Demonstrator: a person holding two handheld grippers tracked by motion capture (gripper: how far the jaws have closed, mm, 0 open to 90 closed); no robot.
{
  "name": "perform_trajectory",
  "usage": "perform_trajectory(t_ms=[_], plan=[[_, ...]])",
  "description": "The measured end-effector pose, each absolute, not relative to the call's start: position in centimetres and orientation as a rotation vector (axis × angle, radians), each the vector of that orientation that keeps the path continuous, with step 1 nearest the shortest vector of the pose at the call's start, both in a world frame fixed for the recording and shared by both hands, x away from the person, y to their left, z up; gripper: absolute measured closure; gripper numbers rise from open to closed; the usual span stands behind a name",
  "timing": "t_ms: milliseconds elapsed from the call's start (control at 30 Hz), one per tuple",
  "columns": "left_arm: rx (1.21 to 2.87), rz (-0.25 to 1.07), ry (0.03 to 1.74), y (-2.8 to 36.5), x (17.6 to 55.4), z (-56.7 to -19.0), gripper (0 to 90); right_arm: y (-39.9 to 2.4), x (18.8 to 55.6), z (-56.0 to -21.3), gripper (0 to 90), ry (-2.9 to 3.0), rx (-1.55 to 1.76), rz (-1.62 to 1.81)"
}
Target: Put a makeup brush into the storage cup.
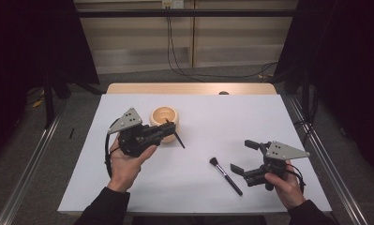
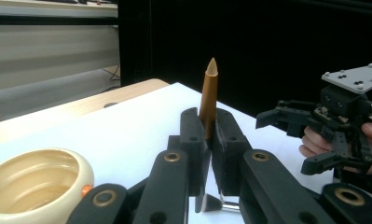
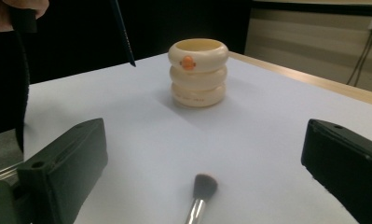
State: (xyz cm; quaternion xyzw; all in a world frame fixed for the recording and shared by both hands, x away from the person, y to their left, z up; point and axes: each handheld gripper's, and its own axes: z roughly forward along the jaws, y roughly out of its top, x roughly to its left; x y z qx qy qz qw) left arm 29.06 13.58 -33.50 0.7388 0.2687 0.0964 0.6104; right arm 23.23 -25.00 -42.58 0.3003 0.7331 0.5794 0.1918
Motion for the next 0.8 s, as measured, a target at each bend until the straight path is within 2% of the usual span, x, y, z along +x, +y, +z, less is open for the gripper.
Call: perform_trajectory(t_ms=[267,400,667,733,767,800], plan=[[1.701,0.235,0.64,14.3,29.8,-33.5,84.1,-25.8,22.1,-43.1,0.2,1.991,0.872,1.609],[1.723,0.296,0.67,14.6,30.1,-33.1,84.1,-26.2,21.7,-43.4,0.3,1.993,0.873,1.605],[1.689,0.302,0.69,15.0,31.3,-32.2,84.1,-27.0,21.0,-43.7,0.3,1.978,0.903,1.6],[1.706,0.339,0.692,15.2,31.5,-32.0,84.2,-27.1,21.0,-43.7,0.3,1.97,0.91,1.595],[1.682,0.306,0.684,15.3,31.9,-32.0,84.2,-27.2,21.0,-43.7,0.3,1.98,0.909,1.599],[1.683,0.337,0.695,15.3,31.9,-31.9,84.1,-27.2,21.0,-43.8,0.3,1.971,0.914,1.596]])
